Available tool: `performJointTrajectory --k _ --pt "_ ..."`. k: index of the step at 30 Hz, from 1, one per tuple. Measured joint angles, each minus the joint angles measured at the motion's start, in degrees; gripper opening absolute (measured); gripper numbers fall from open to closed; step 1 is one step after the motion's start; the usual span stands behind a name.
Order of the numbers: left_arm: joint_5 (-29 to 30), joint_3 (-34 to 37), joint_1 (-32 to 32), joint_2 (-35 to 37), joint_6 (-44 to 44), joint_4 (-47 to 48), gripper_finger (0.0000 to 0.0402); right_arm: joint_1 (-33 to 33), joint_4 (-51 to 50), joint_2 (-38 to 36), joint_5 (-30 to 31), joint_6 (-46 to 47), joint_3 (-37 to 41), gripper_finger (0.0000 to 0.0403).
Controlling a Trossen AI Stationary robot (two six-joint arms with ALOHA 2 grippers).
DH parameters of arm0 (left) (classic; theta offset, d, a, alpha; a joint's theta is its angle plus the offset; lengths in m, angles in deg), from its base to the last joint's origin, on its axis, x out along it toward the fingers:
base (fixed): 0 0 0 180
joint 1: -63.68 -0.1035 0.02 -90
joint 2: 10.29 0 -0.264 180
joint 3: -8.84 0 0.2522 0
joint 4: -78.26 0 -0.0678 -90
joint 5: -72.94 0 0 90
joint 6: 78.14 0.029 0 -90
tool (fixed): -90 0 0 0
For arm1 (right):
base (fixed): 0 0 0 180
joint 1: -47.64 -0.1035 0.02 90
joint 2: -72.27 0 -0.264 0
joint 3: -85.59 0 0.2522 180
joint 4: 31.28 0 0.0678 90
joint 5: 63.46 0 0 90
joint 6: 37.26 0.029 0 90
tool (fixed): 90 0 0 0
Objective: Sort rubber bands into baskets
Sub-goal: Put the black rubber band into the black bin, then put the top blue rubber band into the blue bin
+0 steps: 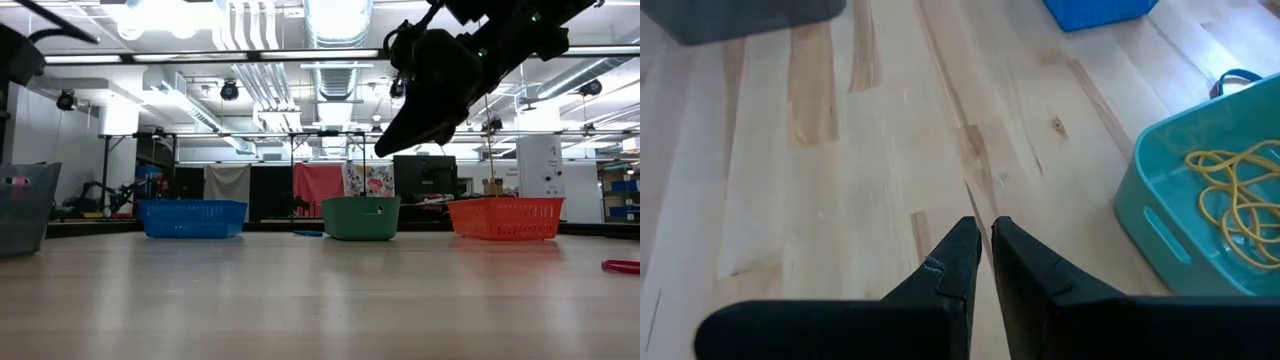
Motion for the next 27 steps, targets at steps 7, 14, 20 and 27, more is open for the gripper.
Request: performJointTrajectory --k 7,14,20,27 --pt "1.9 0.5 0.0 0.0 0.3 -2.2 0.0073 0.0 2.7 0.0 0.0 0.2 0.0 0.0027" --pt "8.9 -4.4 0.9 0.0 4.2 -2.2 0.0143 0.2 4.9 0.0 1.7 2.3 -1.1 0.0027" --pt "44.7 -7.8 8.0 0.0 19.2 -9.8 0.0155 0.9 5.6 0.5 6.3 1.4 -5.1 0.0027" --pt "70.0 -6.7 11.8 0.3 41.5 -22.4 0.0145 5.1 0.0 5.0 6.5 -4.2 -15.7 0.0027"
